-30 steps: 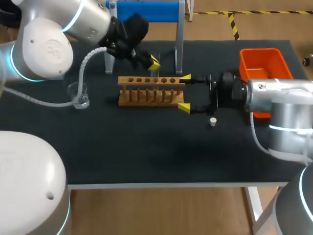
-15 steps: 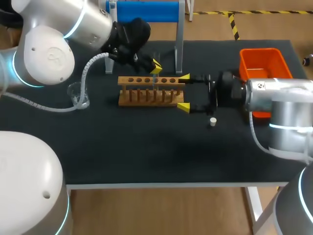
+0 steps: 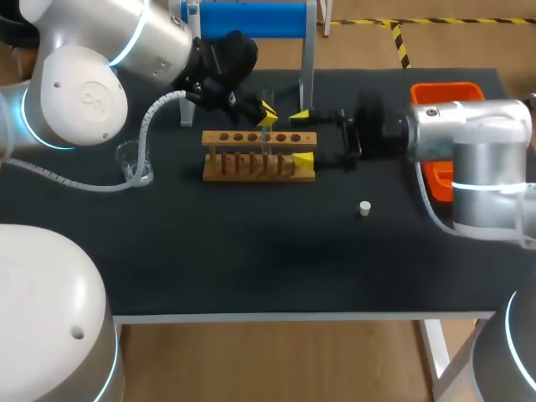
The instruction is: Invert the test tube, pick up the pipette, mount the tip to pipette, aspirate from beaker and dispense into the tube, eject the tip, return the pipette, and cap with the stopper.
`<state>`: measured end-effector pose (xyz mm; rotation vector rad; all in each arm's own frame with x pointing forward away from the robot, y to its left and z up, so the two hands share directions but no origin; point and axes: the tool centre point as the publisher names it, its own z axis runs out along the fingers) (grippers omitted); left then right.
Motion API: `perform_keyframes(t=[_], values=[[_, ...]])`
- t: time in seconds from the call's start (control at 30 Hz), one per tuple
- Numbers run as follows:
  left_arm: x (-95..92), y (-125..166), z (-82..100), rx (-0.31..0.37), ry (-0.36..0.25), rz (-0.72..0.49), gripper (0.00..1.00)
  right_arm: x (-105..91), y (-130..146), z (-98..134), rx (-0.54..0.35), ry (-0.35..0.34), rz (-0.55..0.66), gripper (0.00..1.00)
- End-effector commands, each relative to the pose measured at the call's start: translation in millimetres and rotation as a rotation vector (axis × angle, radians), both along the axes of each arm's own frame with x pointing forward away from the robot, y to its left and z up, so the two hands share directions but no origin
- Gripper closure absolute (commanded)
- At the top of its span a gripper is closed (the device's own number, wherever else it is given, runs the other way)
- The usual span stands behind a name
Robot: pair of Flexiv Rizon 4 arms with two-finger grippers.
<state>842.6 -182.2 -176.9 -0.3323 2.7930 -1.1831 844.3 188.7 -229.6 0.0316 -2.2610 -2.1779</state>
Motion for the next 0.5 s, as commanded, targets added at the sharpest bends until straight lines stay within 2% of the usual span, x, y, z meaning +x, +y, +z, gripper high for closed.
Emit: perform_keyframes(t=[0.03,0.5], values=[[-0.3,0.7,0.5,0.001,0.002,-0.001,1.00,3.0,7.4,4.4,0.016,0.008,0.010,0.00],[-0.3,0.7,0.5,0.001,0.002,-0.001,1.00,-5.4,31.7,14.0,0.038,0.011,0.050,0.00]])
